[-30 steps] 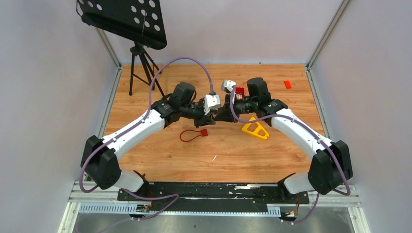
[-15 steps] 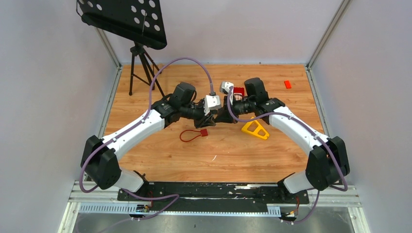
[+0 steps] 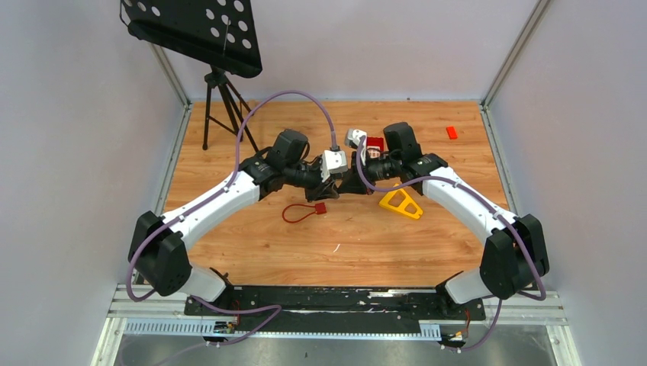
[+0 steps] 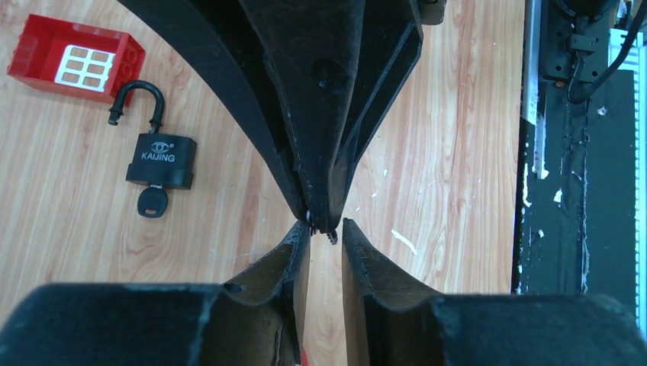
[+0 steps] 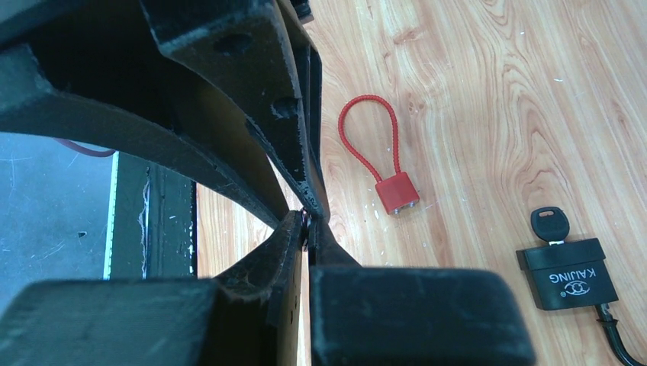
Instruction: Unlock with the key
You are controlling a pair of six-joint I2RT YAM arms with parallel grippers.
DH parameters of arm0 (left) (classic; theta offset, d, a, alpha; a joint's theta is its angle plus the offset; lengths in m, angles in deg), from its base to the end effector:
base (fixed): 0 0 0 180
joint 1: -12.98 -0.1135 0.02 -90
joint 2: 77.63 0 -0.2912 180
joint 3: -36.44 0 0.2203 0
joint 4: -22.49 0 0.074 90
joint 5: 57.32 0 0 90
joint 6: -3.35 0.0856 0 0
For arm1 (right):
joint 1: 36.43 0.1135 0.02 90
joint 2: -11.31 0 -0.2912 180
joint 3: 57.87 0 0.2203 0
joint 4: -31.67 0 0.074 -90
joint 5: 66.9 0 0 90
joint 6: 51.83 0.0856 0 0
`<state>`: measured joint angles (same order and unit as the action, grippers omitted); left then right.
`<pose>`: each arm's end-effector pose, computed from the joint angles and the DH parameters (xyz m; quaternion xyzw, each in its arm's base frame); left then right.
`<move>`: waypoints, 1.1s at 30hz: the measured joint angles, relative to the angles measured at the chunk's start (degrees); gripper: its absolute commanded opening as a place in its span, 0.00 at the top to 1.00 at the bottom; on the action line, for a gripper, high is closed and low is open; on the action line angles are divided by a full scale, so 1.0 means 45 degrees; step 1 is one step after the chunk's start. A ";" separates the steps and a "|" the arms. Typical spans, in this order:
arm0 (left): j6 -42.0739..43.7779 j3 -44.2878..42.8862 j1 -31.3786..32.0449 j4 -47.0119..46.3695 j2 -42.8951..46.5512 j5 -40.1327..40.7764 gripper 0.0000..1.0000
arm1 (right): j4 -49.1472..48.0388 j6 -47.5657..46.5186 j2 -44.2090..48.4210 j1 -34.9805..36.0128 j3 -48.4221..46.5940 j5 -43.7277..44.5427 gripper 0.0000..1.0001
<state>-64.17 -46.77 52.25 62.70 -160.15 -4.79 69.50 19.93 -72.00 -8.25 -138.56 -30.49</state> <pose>0.2085 -0.2377 0.3146 0.5571 0.6649 -0.3464 0.3571 0.2329 0.2029 0.3117 -0.4930 0.6704 0.4402 0.3372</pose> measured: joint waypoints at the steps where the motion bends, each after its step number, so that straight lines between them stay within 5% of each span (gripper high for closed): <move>1: -0.0010 -0.0015 0.0000 0.0000 -0.0049 -0.0034 0.68 | 0.0005 0.0000 0.0000 0.0000 0.0000 0.0000 1.00; 7: -0.0039 -0.0015 0.0010 0.0015 -0.0291 -0.0219 0.65 | 0.0000 0.0000 0.0000 0.0000 -0.0015 0.0000 1.00; 17: -0.0155 -0.0015 -0.0015 0.0010 -0.0359 -0.0185 0.93 | 0.0010 -0.0049 0.0000 -0.0029 -0.0015 -0.0019 1.00; 21: -0.0141 -0.0015 -0.0019 0.0049 -0.0364 -0.0194 0.98 | 0.0063 -0.0219 0.0000 -0.0029 -0.0019 -0.0019 0.90; 27: 0.0087 -0.0063 -0.0053 0.0165 -0.0427 -0.0495 1.00 | 0.0646 -0.0568 -0.0005 -0.0019 -0.0180 0.0034 0.60; 33: 0.0024 0.0053 -0.0049 -0.0005 -0.0413 -0.0952 1.00 | 0.0801 -0.0811 -0.0005 -0.0199 -0.0282 -0.0097 0.57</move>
<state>-64.06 -46.53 52.03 62.68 -162.01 -9.08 73.10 16.28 -72.02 -9.15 -139.82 -30.92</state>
